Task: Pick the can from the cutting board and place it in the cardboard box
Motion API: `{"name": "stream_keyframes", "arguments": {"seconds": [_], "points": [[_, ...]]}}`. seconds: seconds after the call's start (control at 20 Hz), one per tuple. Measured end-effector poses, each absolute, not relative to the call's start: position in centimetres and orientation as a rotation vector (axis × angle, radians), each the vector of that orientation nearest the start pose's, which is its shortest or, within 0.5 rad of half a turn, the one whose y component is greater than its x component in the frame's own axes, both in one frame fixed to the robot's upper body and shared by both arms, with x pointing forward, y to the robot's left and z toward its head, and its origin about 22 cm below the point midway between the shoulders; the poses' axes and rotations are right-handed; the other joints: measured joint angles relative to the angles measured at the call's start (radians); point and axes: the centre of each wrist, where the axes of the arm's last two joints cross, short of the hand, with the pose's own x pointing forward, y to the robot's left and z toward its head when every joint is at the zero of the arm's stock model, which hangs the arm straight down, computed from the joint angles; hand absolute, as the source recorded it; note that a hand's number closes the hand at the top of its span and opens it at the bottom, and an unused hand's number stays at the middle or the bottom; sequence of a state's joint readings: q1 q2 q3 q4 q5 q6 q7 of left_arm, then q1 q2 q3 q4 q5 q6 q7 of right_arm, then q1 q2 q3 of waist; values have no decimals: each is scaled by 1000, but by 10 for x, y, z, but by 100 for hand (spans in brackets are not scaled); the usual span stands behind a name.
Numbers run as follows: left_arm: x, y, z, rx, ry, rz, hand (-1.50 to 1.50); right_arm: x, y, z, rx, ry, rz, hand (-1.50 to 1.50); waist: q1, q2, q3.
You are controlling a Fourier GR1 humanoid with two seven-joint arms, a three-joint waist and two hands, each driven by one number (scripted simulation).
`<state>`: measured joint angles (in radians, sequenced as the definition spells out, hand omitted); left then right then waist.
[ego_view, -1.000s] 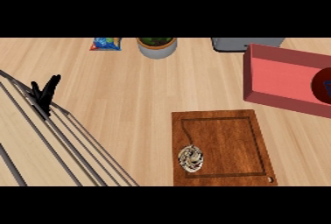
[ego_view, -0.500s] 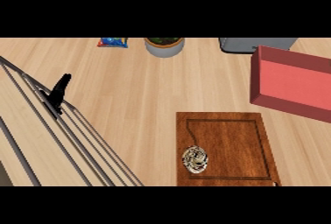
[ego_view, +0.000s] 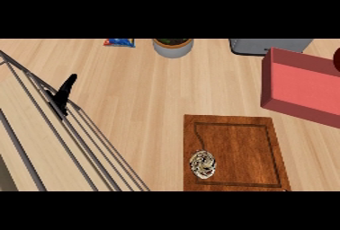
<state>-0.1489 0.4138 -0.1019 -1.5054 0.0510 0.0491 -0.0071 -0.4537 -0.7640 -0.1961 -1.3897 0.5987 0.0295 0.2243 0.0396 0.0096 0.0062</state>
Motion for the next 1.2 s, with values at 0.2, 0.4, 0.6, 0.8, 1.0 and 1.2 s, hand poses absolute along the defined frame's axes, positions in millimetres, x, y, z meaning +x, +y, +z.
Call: {"name": "stream_keyframes", "arguments": {"seconds": [0.2,0.4,0.6,0.8,1.0,1.2], "points": [[277,289,48,232,-1622,-349,0,333,-404,185,-1281,-1355,617,150,4,3,1],[276,290,47,226,-1619,-343,0,346,-410,160,-1169,-1315,526,-150,0,2,2],[276,289,49,226,-1617,-340,0,357,-416,140,-1081,-1297,485,-150,2,4,1],[274,292,48,231,-1615,-337,0,363,-422,134,-999,-1374,396,-150,-6,1,2],[270,296,46,242,-1610,-324,0,365,-431,136,-932,-1522,206,-150,-22,-3,4],[266,300,44,253,-1609,-314,0,360,-447,134,-838,-1632,0,-150,-35,-5,5]]}}
